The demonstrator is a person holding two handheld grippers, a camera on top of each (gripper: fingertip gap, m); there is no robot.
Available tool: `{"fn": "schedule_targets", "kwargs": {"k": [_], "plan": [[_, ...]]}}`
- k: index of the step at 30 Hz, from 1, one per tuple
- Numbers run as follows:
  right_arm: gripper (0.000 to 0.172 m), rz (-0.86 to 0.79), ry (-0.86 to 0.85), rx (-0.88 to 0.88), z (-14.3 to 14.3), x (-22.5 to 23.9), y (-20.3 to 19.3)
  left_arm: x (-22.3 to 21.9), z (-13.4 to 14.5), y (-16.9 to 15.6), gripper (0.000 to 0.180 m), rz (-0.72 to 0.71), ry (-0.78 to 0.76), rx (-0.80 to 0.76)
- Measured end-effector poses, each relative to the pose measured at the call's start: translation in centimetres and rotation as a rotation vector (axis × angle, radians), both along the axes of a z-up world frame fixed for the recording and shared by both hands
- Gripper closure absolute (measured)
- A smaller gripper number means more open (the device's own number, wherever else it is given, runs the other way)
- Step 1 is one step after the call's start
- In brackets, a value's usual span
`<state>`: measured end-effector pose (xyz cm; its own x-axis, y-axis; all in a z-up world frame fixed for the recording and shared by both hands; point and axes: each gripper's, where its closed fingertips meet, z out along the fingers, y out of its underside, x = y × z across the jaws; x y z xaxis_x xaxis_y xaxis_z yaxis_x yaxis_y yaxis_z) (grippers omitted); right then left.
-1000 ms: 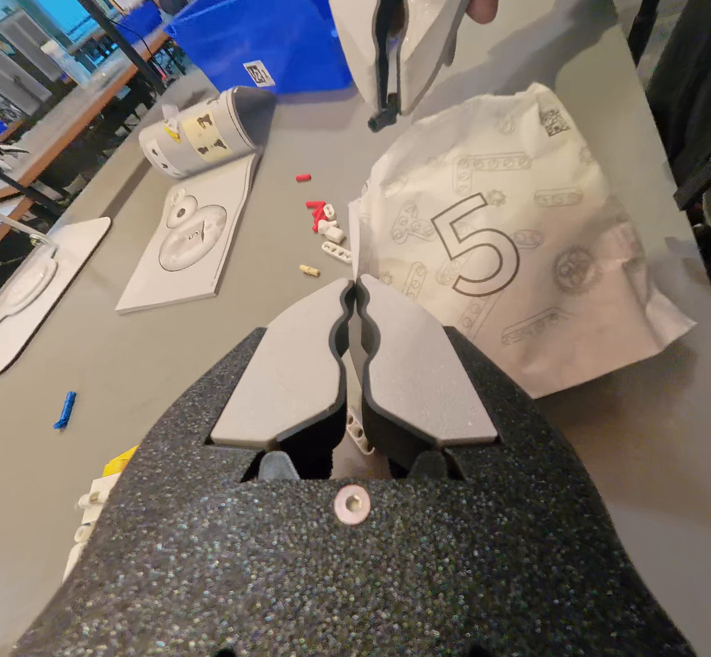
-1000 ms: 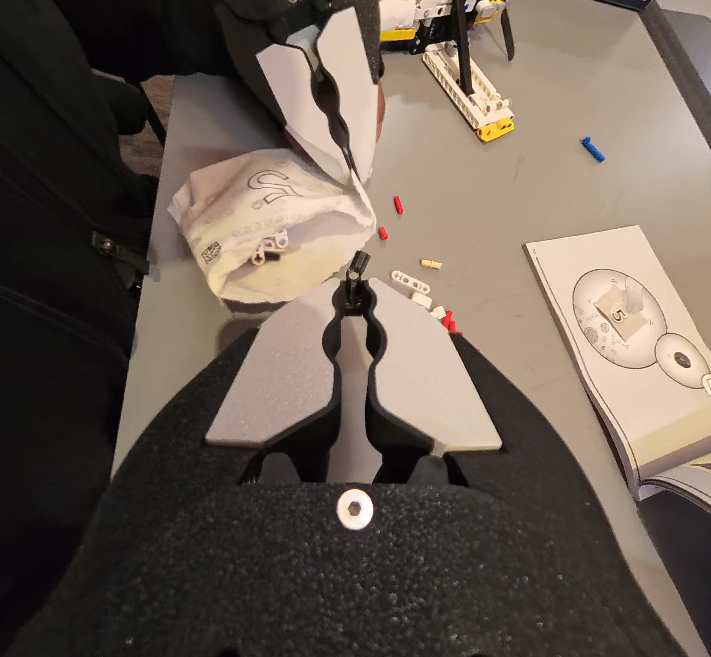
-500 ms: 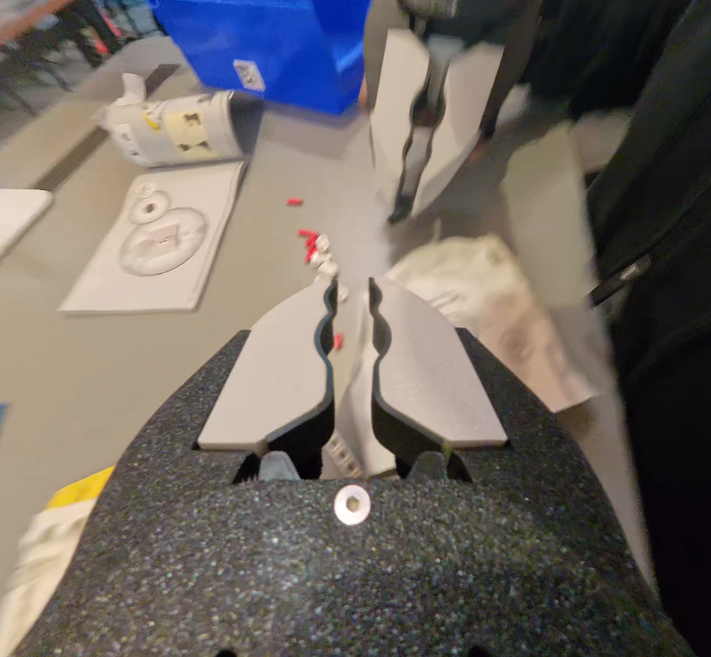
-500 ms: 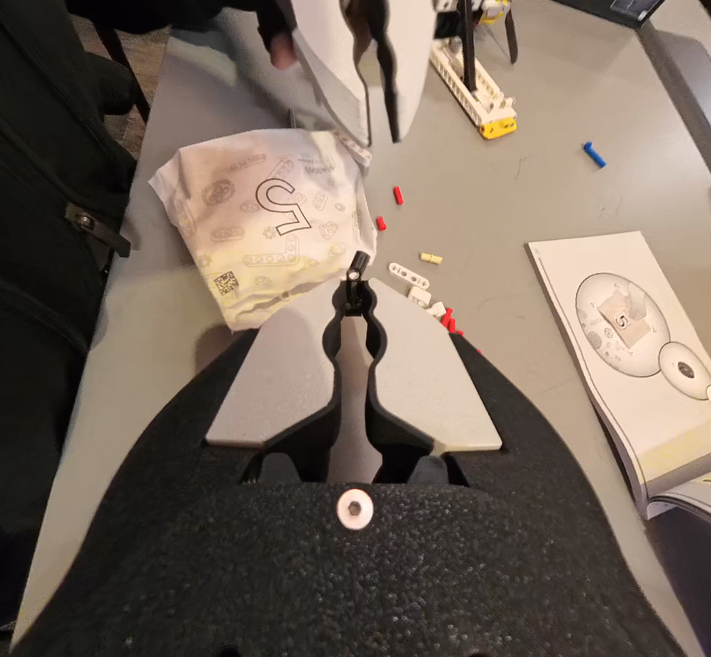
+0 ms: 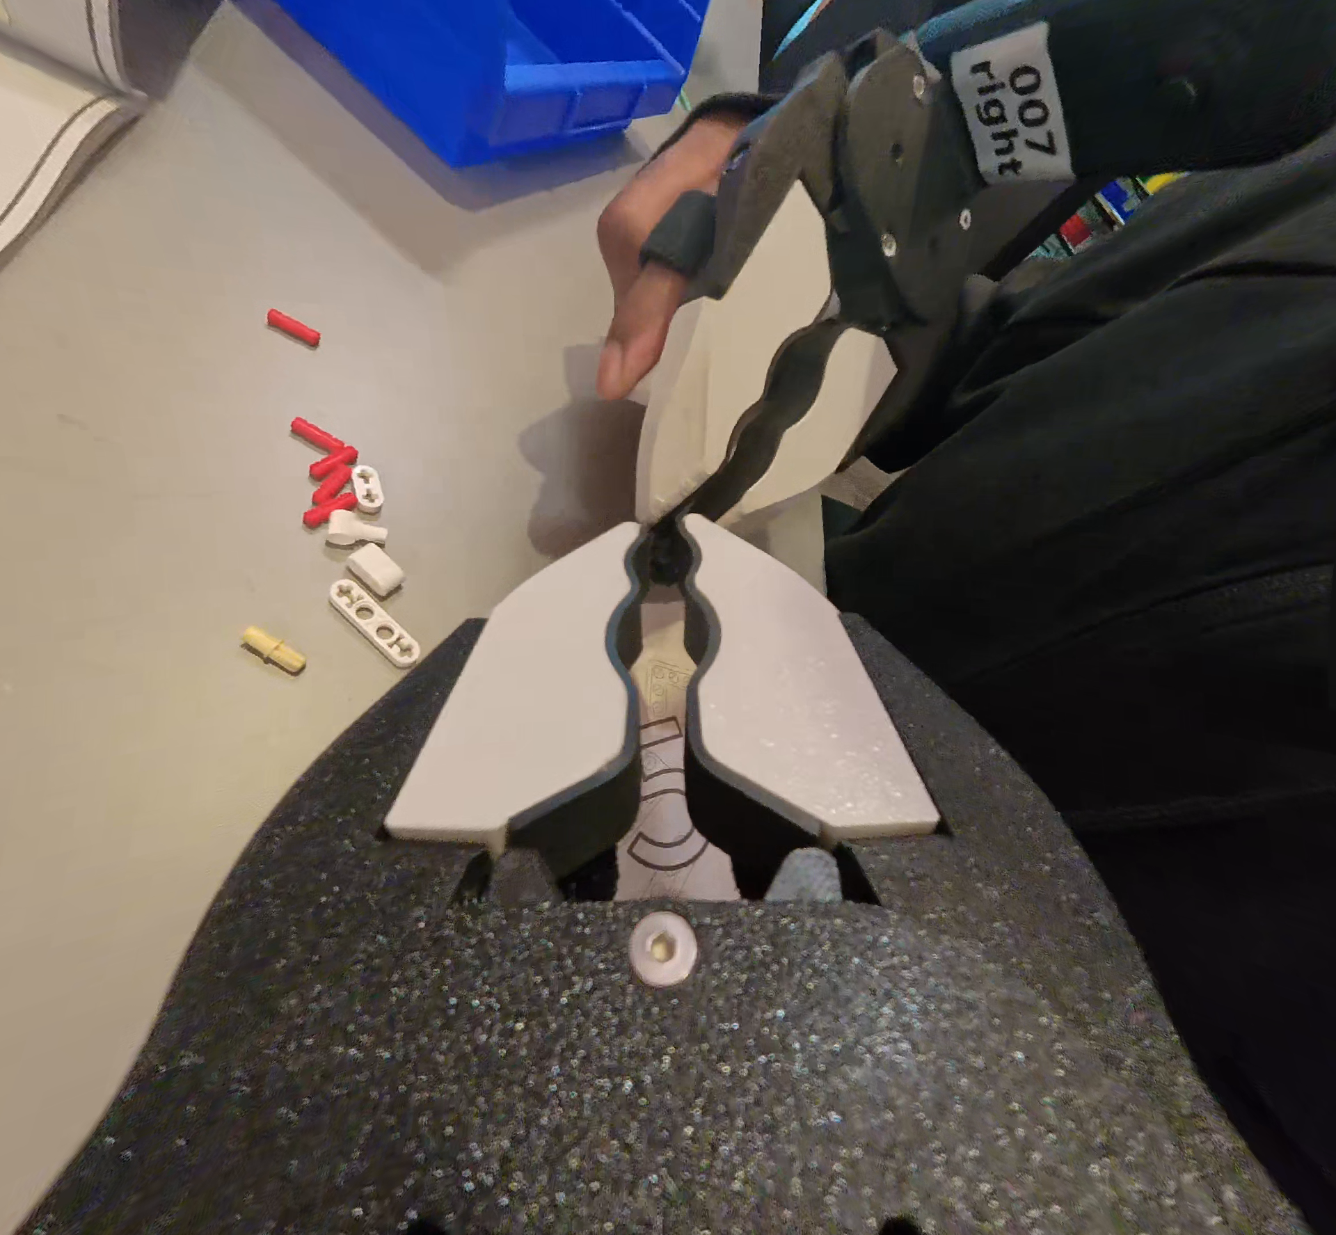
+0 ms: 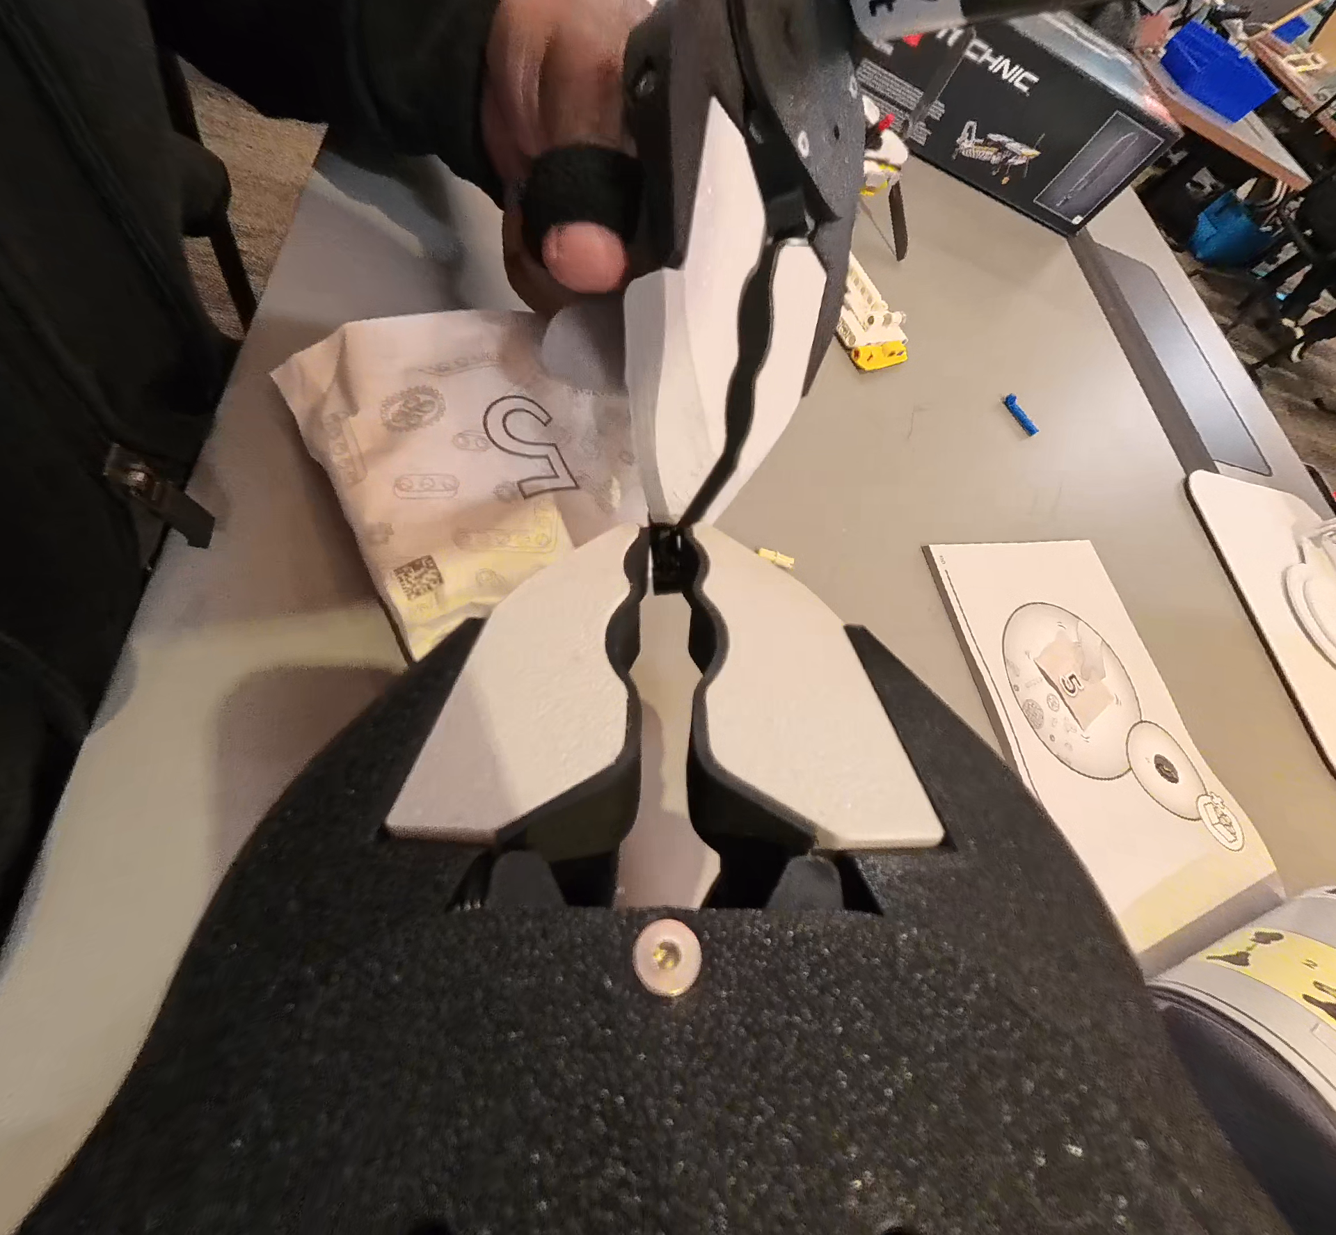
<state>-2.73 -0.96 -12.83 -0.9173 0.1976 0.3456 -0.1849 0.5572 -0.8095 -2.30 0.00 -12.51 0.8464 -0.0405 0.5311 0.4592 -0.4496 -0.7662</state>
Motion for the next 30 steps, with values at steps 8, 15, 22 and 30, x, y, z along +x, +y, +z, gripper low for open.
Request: {"fn": "schedule_targets", "kwargs": {"k": [8,15,22,30], "plan": [[0.16,-0.009,-0.013,-0.03,0.2,0.0,0.4,-0.1,0.3,0.0,0.175,-0.021,-0.053,0.028],[0.164,-0.002,-0.027,-0.019,-0.2,0.1,0.8,-0.3,0.8,0.0,0.18,-0.036,-0.058,0.04],[0.164,-0.04,-0.054,-0.048,-0.1,-0.6,2.3,-1.7,1.0,-0.7,0.18,-0.008,0.001,0.018],[0.164,-0.043,0.038,0.003,-0.4,-0.5,1.8,-0.2,-0.2,0.8,0.164,-0.067,-0.026,-0.06]]}}
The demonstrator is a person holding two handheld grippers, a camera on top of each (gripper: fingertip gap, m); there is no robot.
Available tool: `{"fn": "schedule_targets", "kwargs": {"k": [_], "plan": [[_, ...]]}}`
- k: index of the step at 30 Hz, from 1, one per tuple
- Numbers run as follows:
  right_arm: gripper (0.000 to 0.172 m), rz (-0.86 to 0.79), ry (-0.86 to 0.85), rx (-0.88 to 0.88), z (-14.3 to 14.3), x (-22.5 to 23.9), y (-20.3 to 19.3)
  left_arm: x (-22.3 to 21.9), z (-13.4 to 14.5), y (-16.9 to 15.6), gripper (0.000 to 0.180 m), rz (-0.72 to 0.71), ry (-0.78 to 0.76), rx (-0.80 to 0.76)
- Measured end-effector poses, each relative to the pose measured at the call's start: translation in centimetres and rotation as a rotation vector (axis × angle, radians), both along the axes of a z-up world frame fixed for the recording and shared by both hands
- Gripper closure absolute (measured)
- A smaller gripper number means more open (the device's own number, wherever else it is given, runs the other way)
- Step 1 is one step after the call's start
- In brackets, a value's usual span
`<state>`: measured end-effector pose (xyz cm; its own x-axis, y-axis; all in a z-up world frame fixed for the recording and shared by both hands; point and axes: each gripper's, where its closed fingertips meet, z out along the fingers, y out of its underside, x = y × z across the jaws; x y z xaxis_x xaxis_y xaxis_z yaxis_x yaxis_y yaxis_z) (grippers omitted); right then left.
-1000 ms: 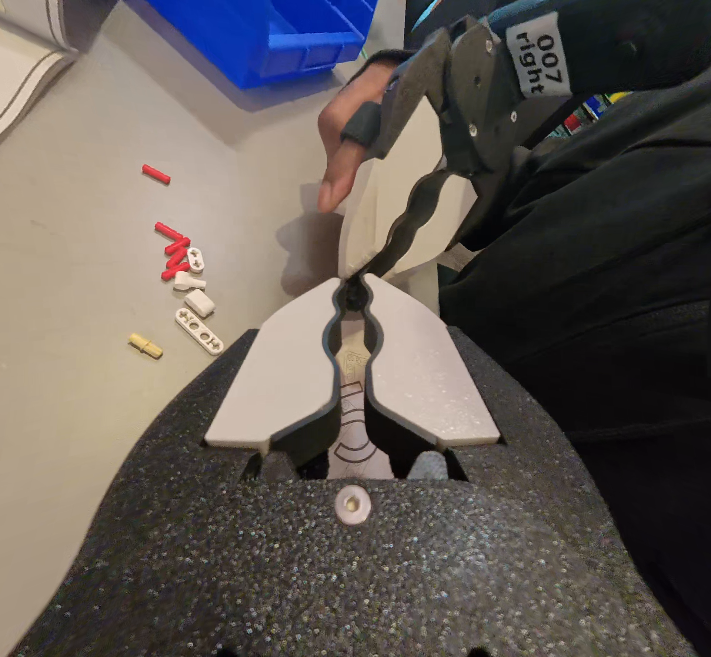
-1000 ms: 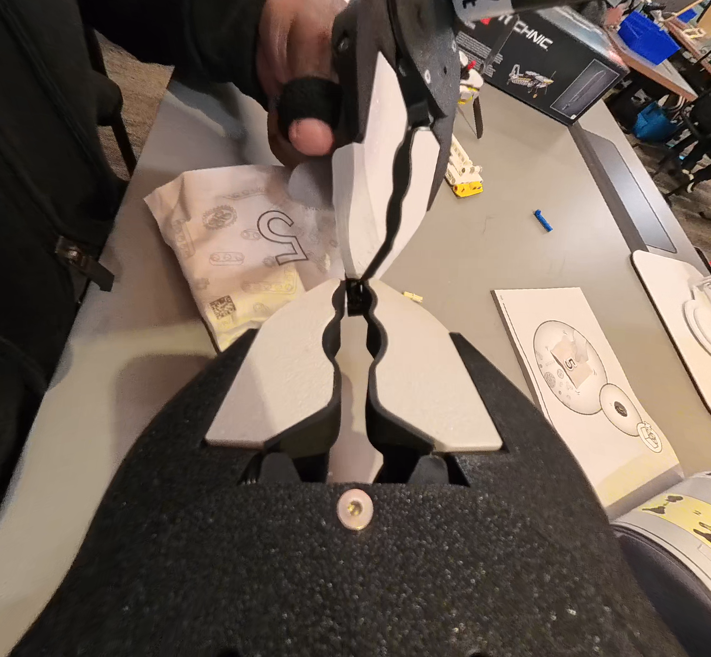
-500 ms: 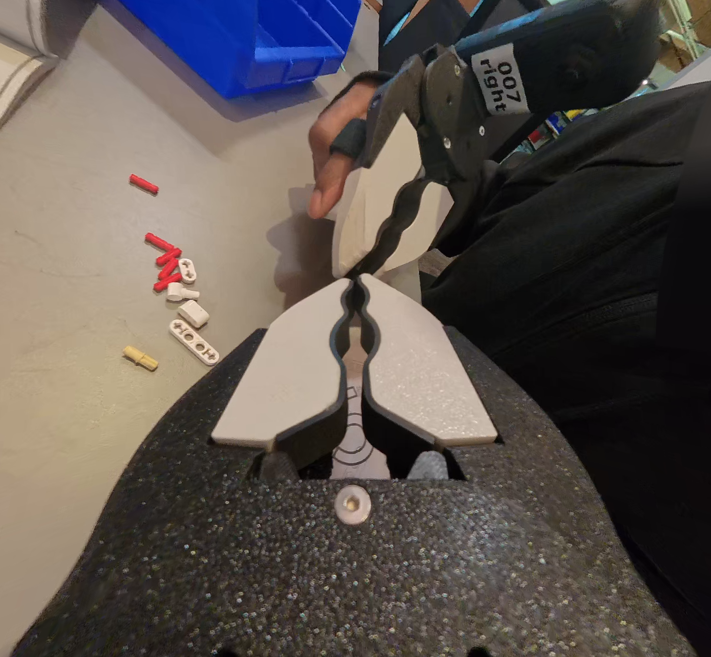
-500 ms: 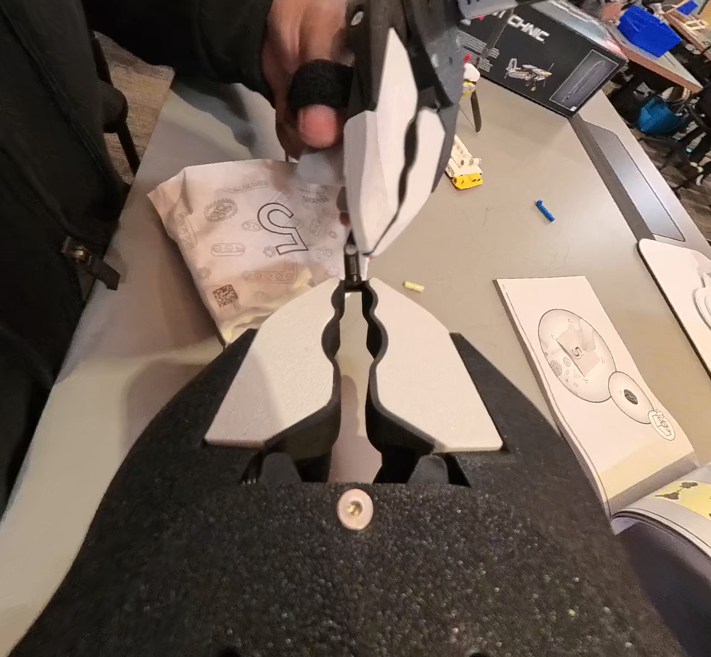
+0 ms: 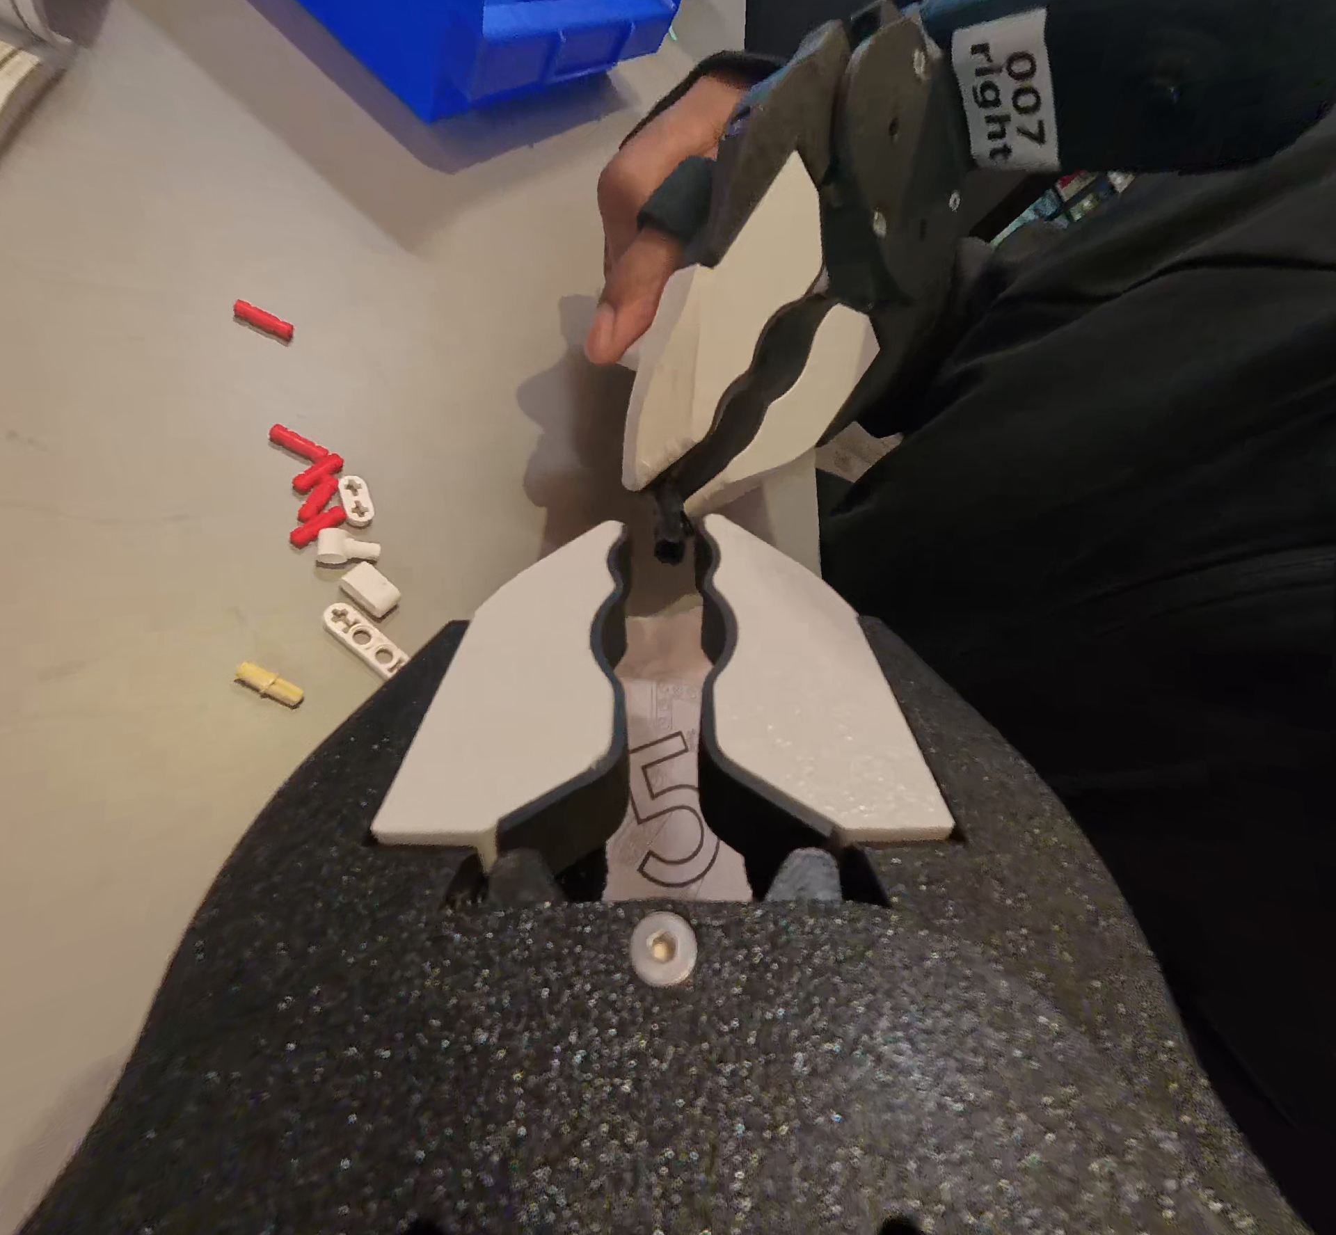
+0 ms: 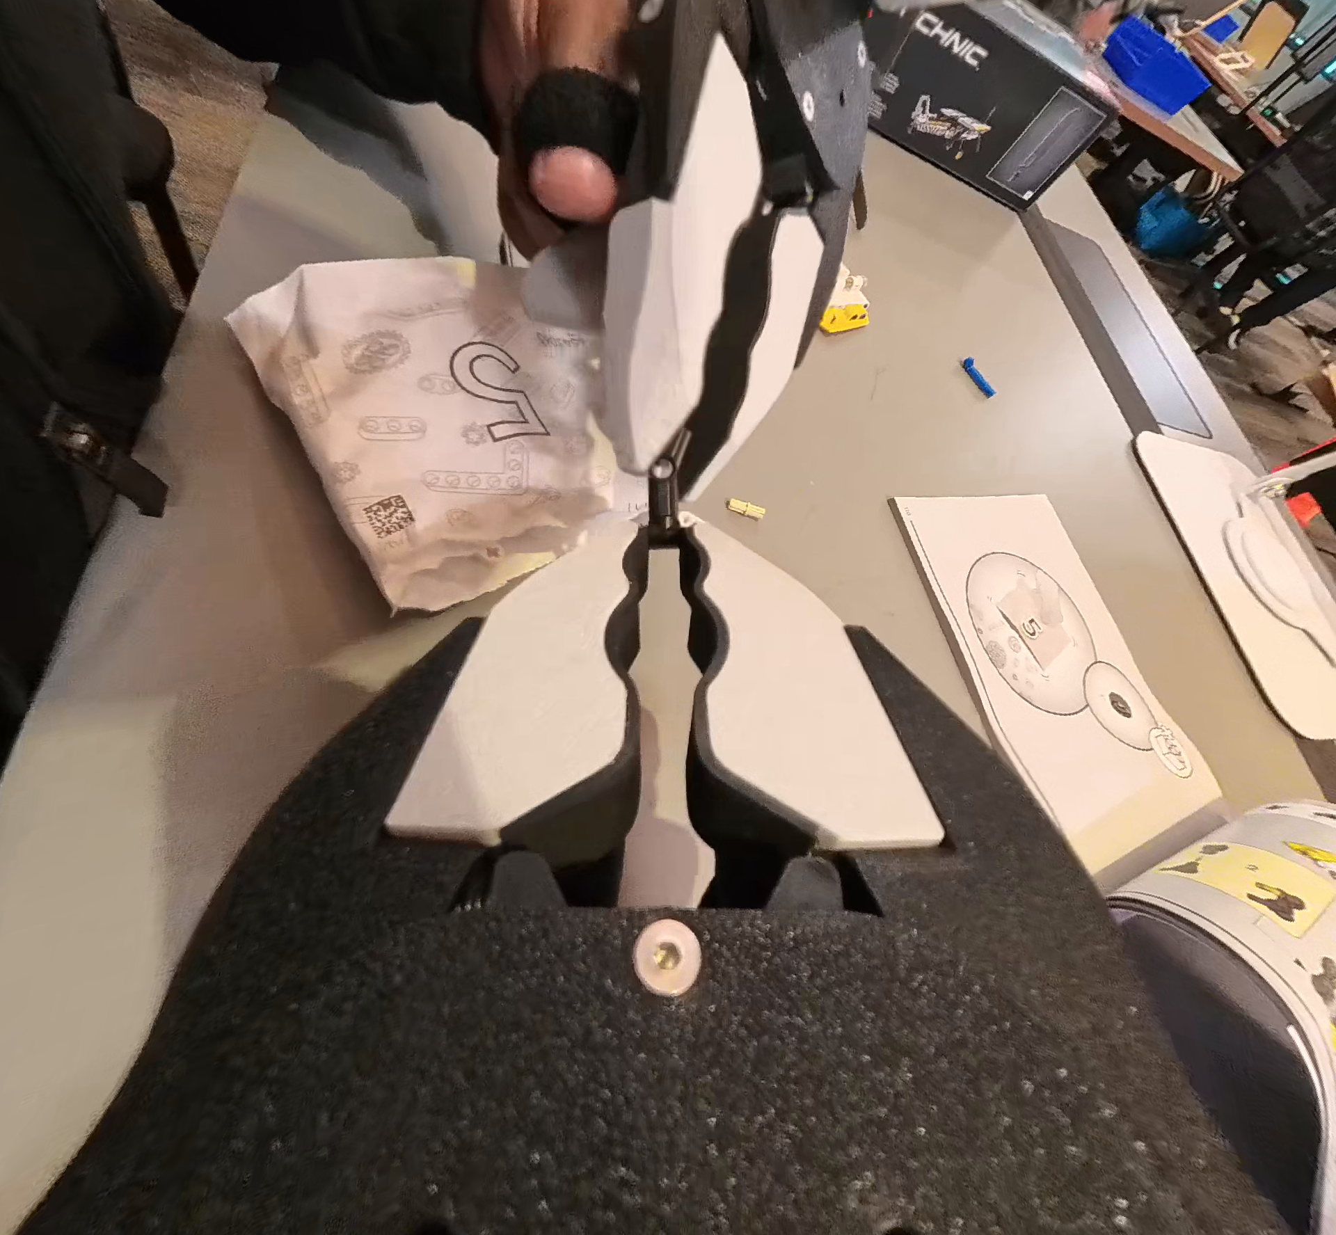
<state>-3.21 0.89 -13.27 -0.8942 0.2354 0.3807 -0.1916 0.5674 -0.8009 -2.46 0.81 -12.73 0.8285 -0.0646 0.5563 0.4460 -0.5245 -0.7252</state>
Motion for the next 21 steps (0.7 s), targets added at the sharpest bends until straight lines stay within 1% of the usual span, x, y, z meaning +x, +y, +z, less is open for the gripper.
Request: {"fn": "schedule_targets", "kwargs": {"k": [2,4,8,15,18,20,21], "plan": [[0.164,-0.002,0.038,0.022,-0.2,0.0,-0.1,0.1,0.2,0.3,0.171,0.005,-0.037,0.014],[0.164,-0.001,0.074,0.033,-0.1,0.0,-0.1,0.0,0.1,0.3,0.172,0.015,-0.053,0.02],[0.164,0.012,0.095,0.01,0.2,0.1,-0.1,-0.1,0.4,0.3,0.172,0.031,-0.139,0.06],[0.164,0.05,0.104,-0.041,1.0,0.6,-0.2,0.5,1.1,0.0,0.172,-0.014,-0.144,0.07],[0.164,0.049,0.113,-0.026,0.7,0.6,0.2,0.5,1.1,-0.4,0.172,-0.021,-0.144,0.062],[0.164,0.01,0.085,0.004,-0.2,-0.1,2.0,-1.7,1.3,-1.9,0.172,0.06,-0.129,0.065],[0.164,0.012,0.03,-0.017,-0.5,-0.1,2.6,-2.8,1.5,-2.9,0.172,0.093,-0.121,0.076]]}}
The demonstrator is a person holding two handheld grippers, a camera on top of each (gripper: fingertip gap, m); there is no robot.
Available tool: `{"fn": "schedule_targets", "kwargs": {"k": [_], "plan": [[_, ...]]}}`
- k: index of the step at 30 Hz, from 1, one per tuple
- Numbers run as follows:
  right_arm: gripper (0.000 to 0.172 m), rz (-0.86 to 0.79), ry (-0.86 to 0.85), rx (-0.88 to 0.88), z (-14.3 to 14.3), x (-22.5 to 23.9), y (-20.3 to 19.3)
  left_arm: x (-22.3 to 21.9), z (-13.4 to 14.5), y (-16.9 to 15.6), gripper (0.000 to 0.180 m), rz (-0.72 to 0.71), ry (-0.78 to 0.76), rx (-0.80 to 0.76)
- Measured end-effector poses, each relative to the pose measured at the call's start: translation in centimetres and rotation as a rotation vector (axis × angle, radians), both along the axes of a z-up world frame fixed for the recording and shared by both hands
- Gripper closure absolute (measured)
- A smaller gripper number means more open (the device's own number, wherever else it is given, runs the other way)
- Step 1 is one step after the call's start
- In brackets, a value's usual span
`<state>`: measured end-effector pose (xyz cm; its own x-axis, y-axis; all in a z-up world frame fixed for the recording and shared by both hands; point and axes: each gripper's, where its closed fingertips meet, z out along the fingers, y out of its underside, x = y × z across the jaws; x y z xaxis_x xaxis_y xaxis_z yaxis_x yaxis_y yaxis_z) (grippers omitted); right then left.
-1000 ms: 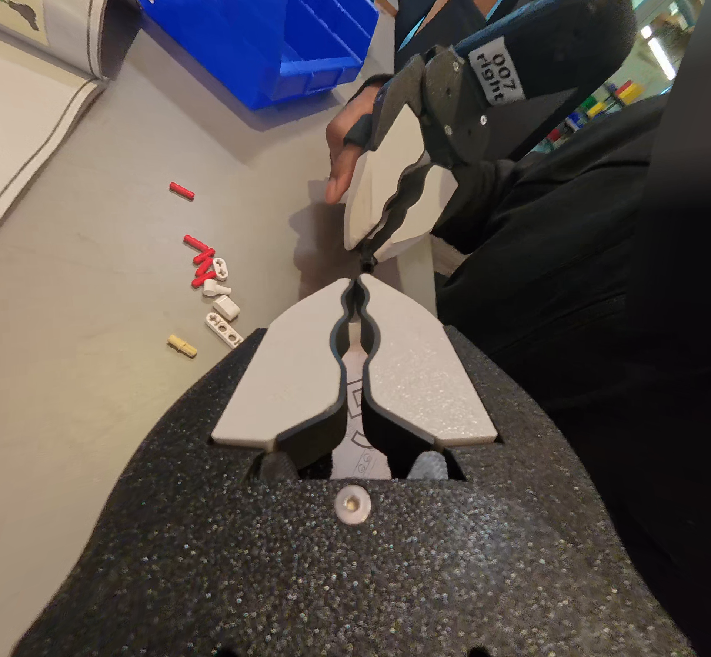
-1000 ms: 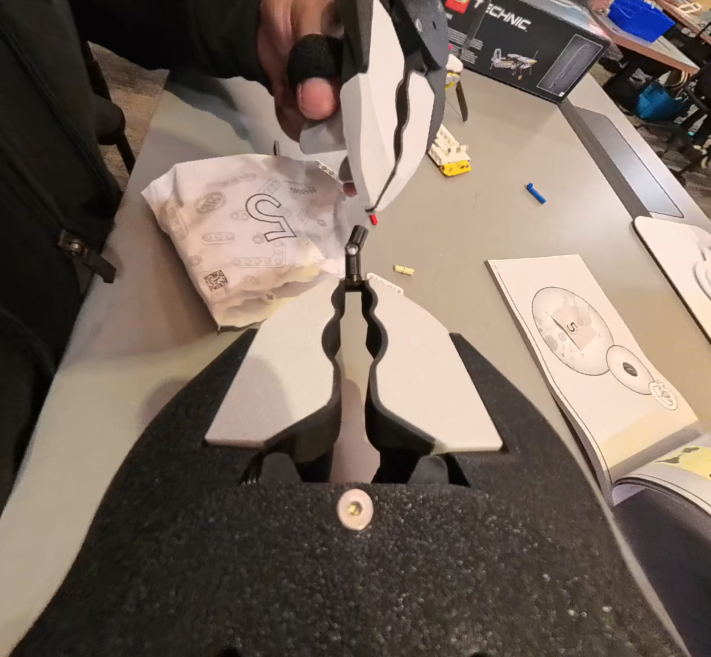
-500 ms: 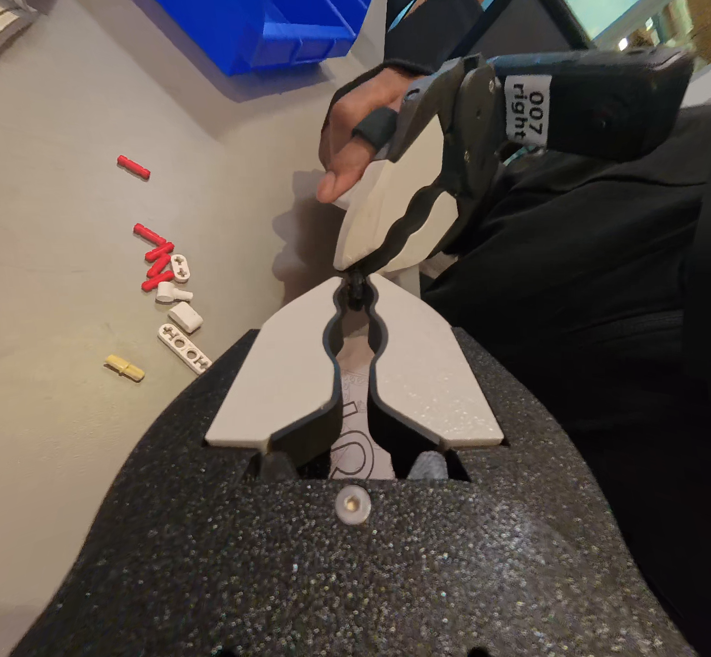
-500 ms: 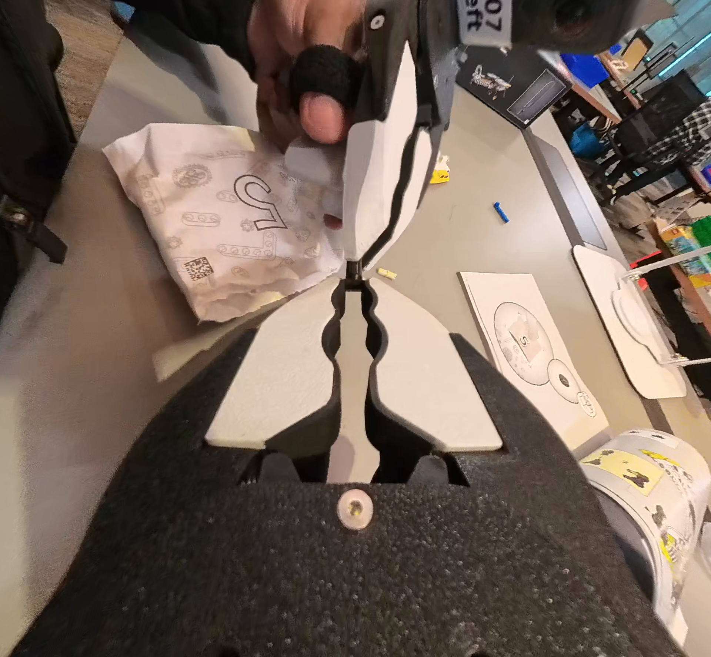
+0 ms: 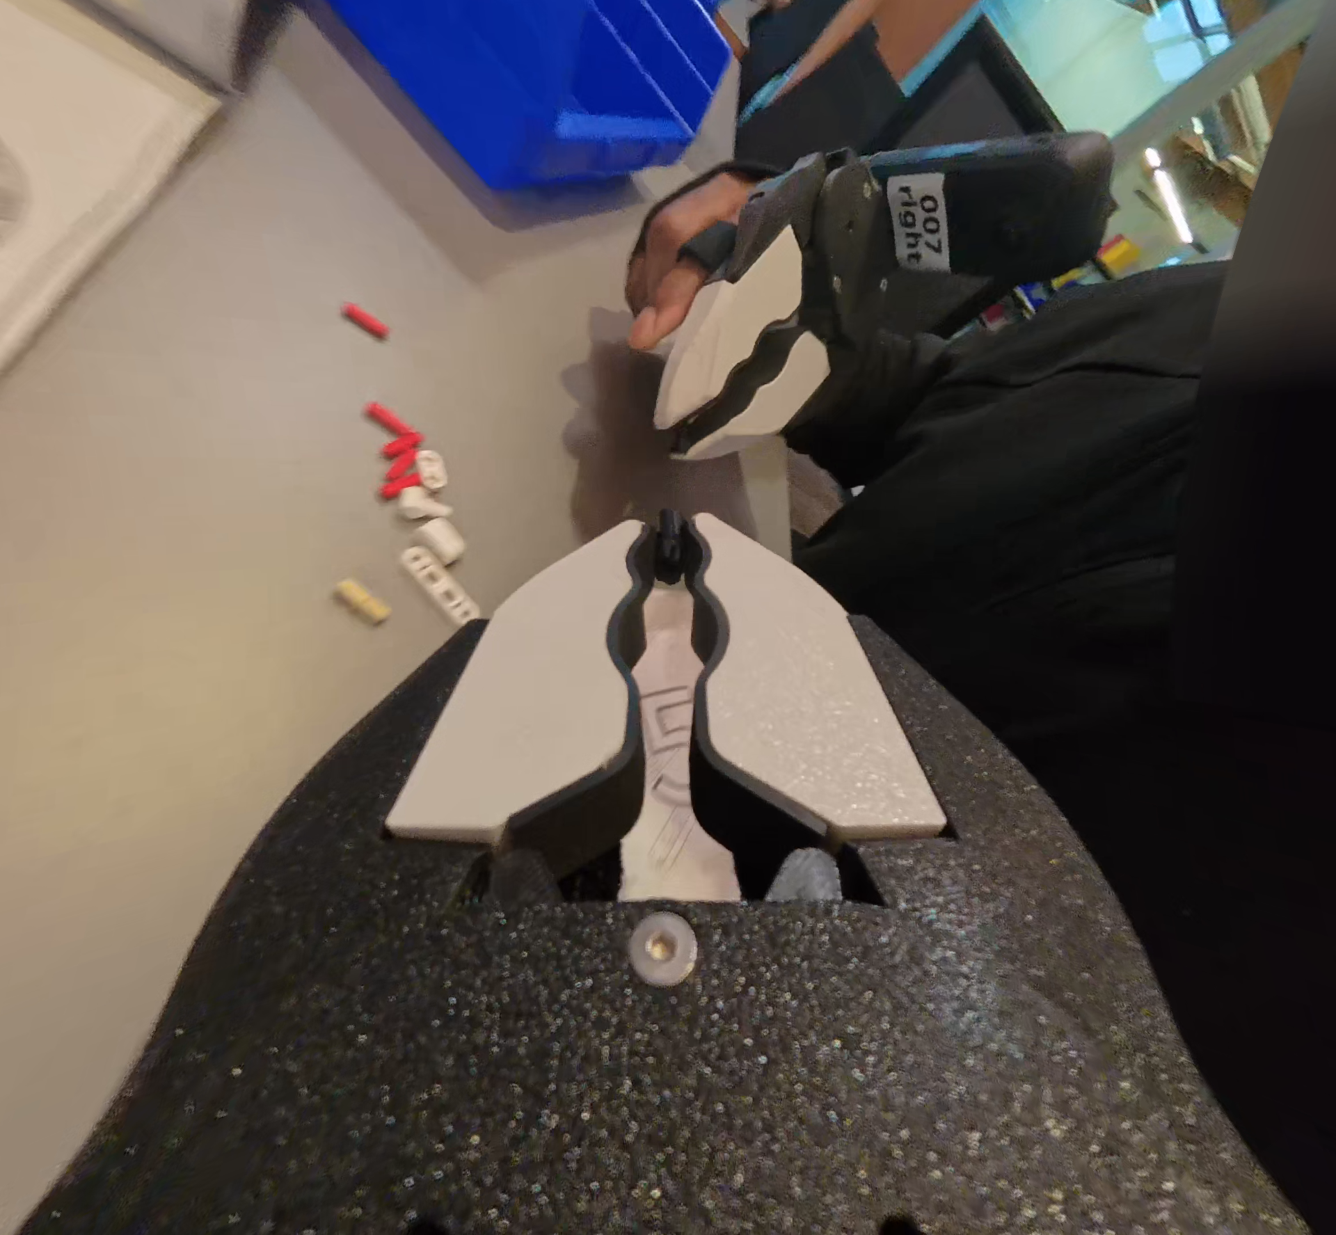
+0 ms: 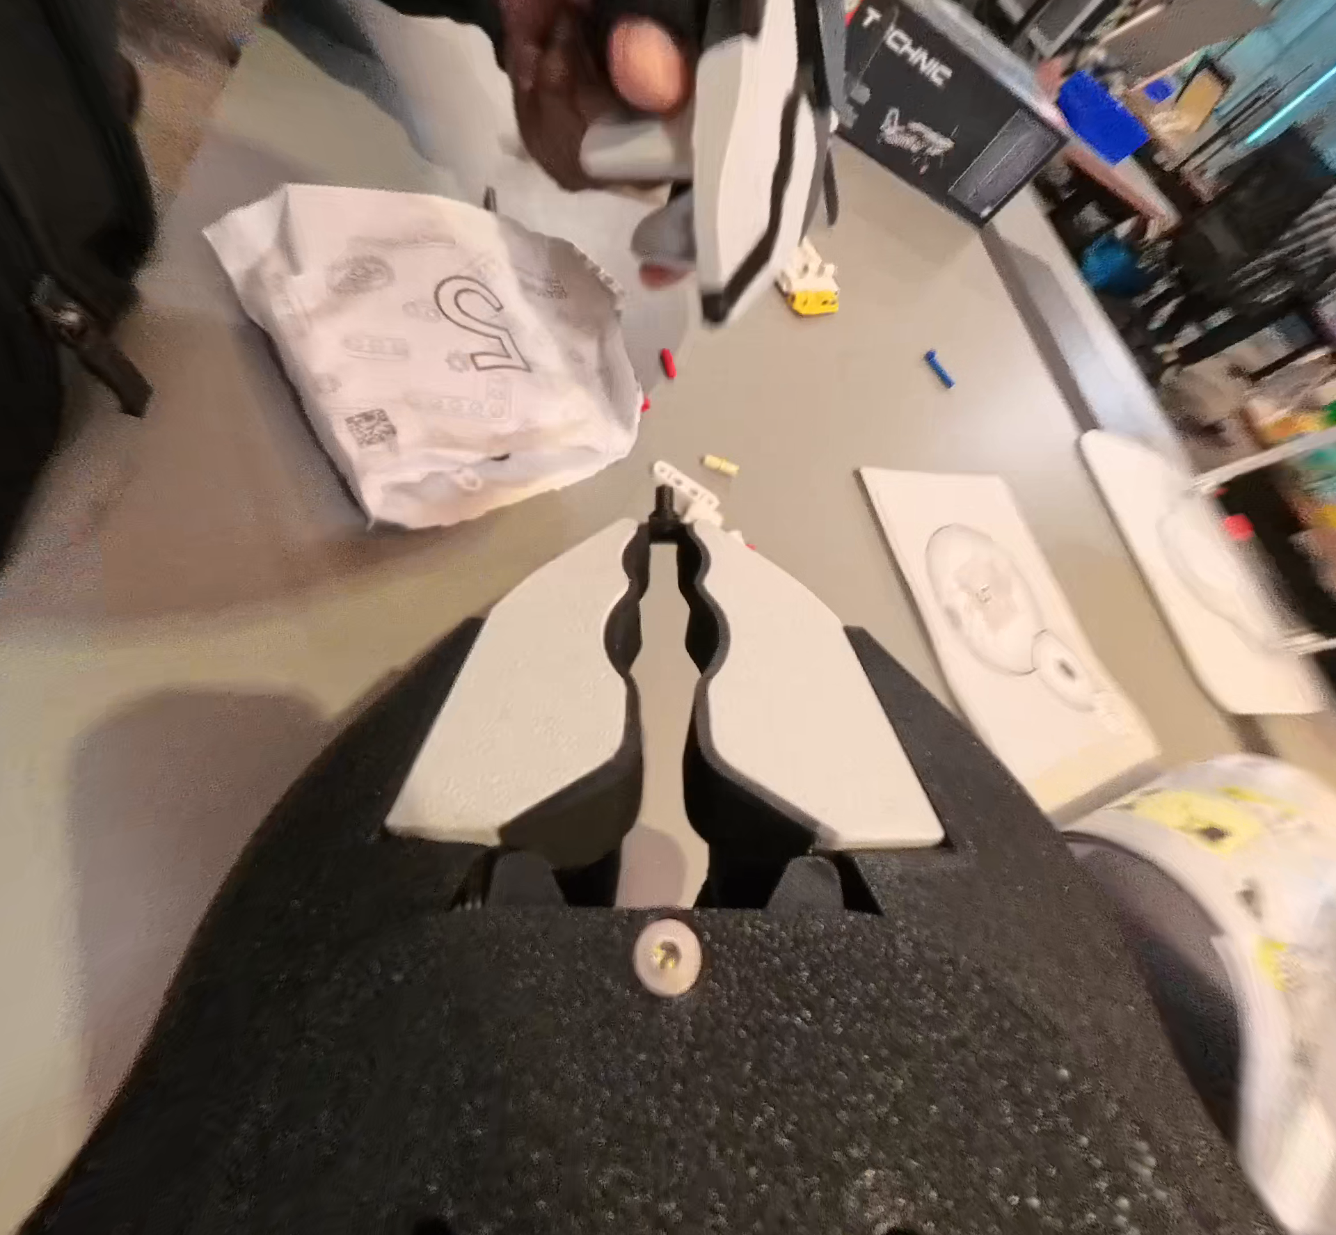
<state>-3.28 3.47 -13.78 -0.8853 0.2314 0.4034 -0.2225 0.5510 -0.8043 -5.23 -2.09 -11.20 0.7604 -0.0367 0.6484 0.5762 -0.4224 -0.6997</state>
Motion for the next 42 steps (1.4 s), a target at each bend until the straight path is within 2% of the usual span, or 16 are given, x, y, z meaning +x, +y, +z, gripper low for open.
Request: {"fn": "schedule_targets", "kwargs": {"k": [2,5,10,15,18,25,30,34,39,42], "plan": [[0.164,0.018,-0.085,0.004,-0.8,0.0,0.0,-0.9,-0.3,-1.1,0.172,0.021,0.066,-0.038],[0.164,0.084,-0.142,0.13,-2.9,0.6,-1.4,-0.7,-0.1,-1.0,0.172,0.001,0.128,-0.048],[0.164,0.164,-0.303,0.21,-4.8,1.8,-3.3,-1.3,-0.2,-0.9,0.172,0.029,0.135,-0.017],[0.16,0.224,-0.407,0.163,-4.6,2.7,-5.0,-1.5,-0.7,-0.9,0.172,0.024,0.148,-0.011],[0.151,0.244,-0.505,0.11,-4.0,3.2,-5.2,-1.6,-1.0,-0.9,0.172,0.021,0.161,-0.016],[0.147,0.154,-0.679,0.035,-3.2,3.9,-3.2,-1.7,-1.4,-1.3,0.172,0.02,0.224,-0.058],[0.14,-0.085,-0.886,-0.045,-3.4,3.6,-3.0,-1.5,-1.6,-1.2,0.172,0.01,0.255,-0.066],[0.137,-0.171,-0.998,-0.123,-3.4,3.4,-3.3,-1.2,-1.7,-1.2,0.172,0.005,0.284,-0.073],[0.137,-0.135,-1.148,-0.225,-2.9,3.9,-4.7,-1.1,-1.5,-1.3,0.172,0.008,0.305,-0.064],[0.128,-0.069,-1.197,-0.259,-2.1,4.7,-5.6,-1.1,-1.3,-1.3,0.172,0.008,0.309,-0.054]]}}
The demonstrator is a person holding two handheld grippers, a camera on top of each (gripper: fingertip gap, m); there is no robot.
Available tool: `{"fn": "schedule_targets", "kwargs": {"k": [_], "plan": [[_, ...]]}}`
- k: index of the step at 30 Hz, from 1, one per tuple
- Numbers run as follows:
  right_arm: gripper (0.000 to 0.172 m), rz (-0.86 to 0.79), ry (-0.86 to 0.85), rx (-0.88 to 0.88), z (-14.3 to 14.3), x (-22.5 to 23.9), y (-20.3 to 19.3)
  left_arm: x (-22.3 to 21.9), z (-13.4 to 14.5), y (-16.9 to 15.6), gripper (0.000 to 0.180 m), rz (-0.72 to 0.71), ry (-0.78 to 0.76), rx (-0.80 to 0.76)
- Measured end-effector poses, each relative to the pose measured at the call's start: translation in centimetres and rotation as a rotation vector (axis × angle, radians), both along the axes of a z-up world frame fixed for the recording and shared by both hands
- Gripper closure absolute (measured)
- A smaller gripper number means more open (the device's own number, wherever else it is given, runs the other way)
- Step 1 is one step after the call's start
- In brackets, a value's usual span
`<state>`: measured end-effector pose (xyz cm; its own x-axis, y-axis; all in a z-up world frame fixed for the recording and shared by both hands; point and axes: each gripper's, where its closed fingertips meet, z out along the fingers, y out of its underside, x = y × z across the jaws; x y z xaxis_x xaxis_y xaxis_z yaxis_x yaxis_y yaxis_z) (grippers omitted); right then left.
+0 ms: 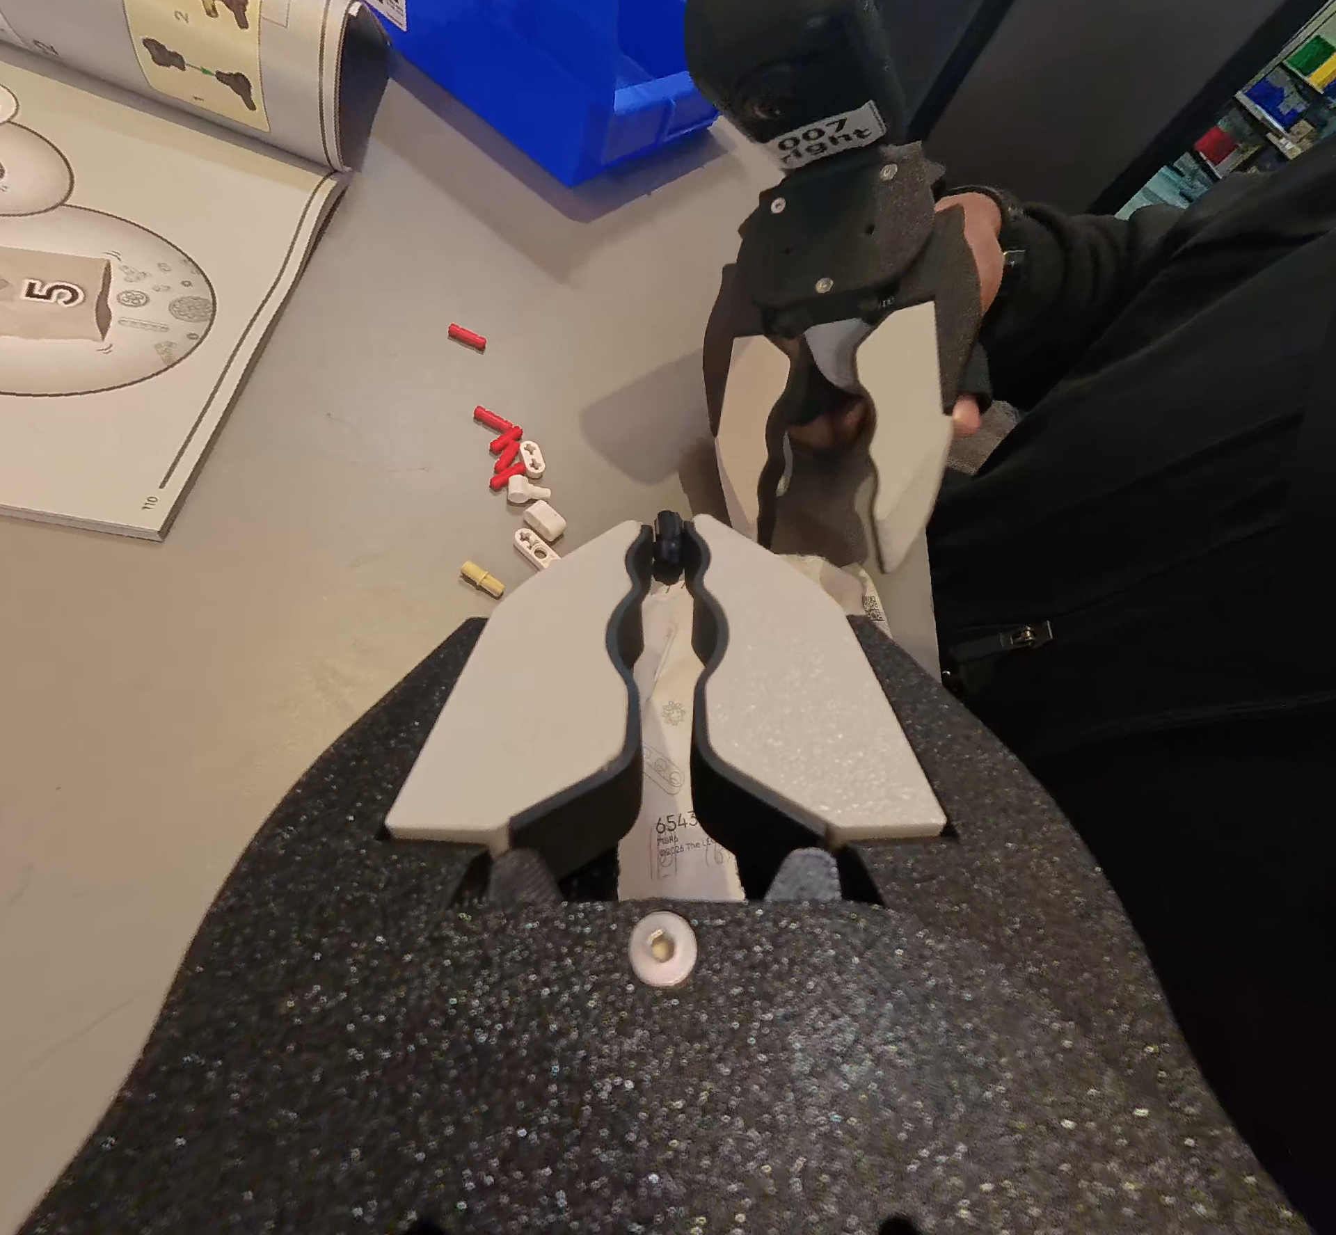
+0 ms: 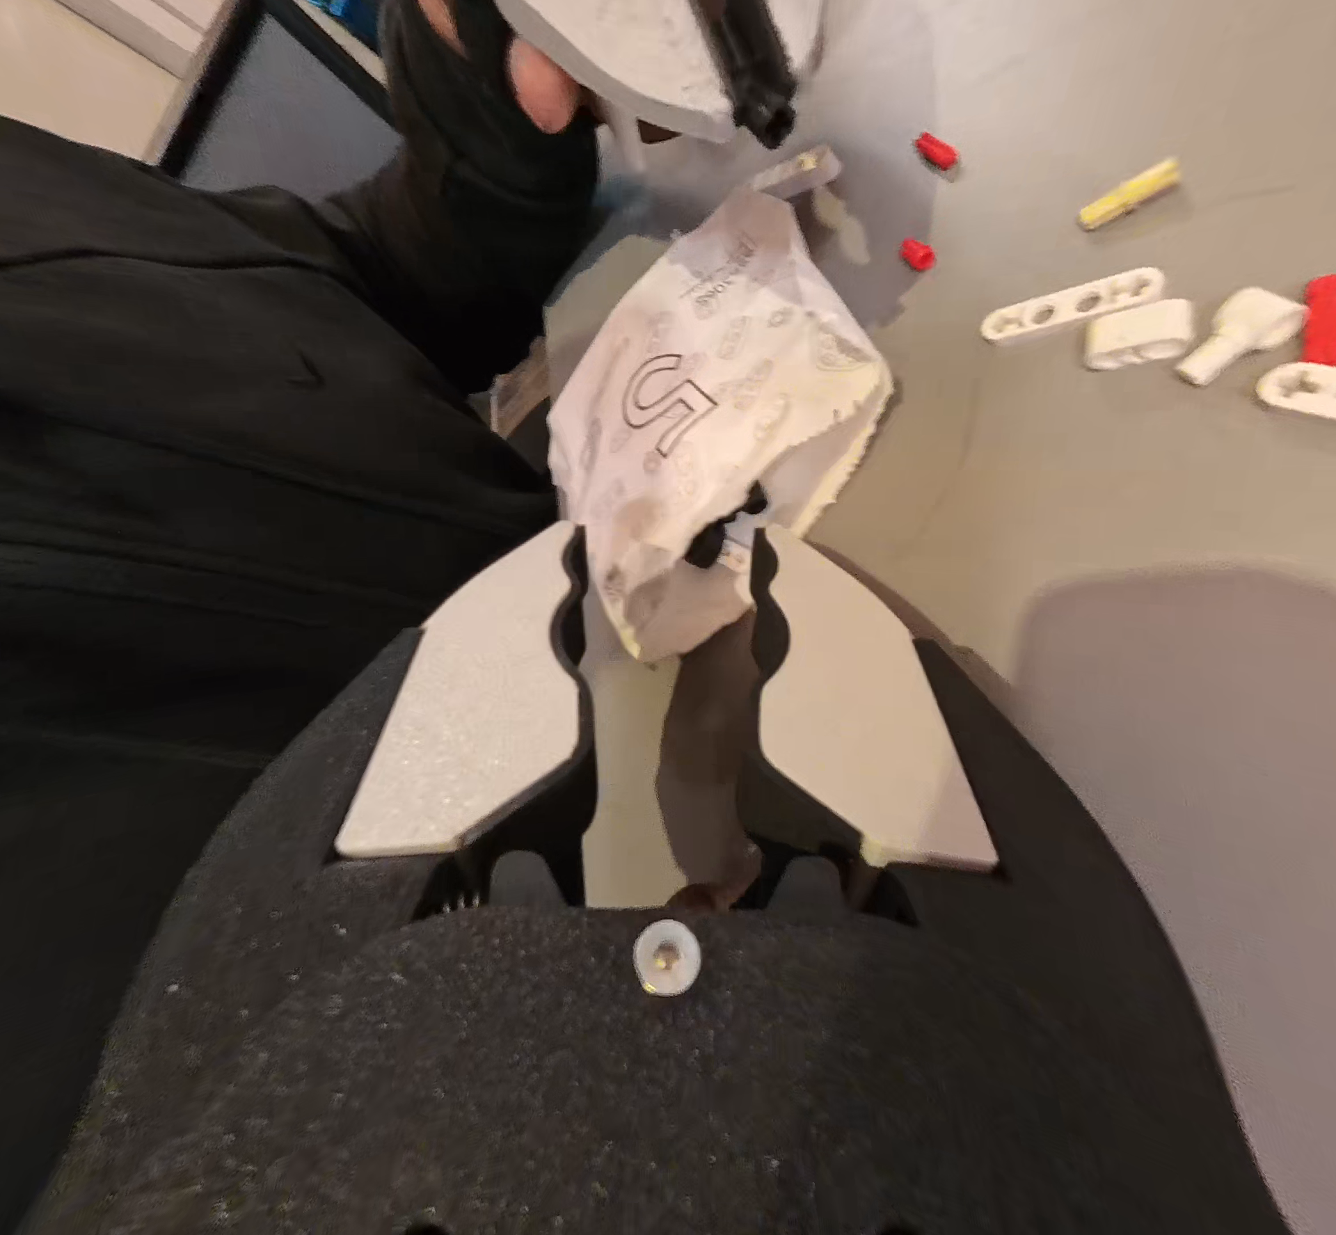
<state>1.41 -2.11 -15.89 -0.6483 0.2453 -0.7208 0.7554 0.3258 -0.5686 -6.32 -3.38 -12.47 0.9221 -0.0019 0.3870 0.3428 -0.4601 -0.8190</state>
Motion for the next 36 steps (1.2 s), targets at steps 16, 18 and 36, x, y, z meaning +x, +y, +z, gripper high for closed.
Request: {"fn": "schedule_targets", "kwargs": {"k": [16,18,36], "plan": [[0.123,0.05,0.11,0.32,-2.3,0.1,0.4,1.1,-1.6,-0.2,0.172,-0.063,0.092,-0.103],[0.121,0.091,0.095,0.298,-2.1,0.5,-0.4,1.2,-1.9,-0.2,0.172,-0.063,0.101,-0.117],[0.148,-0.02,0.002,0.139,-0.7,0.9,-3.0,1.3,-1.7,-0.9,0.172,-0.07,0.182,-0.142]]}}
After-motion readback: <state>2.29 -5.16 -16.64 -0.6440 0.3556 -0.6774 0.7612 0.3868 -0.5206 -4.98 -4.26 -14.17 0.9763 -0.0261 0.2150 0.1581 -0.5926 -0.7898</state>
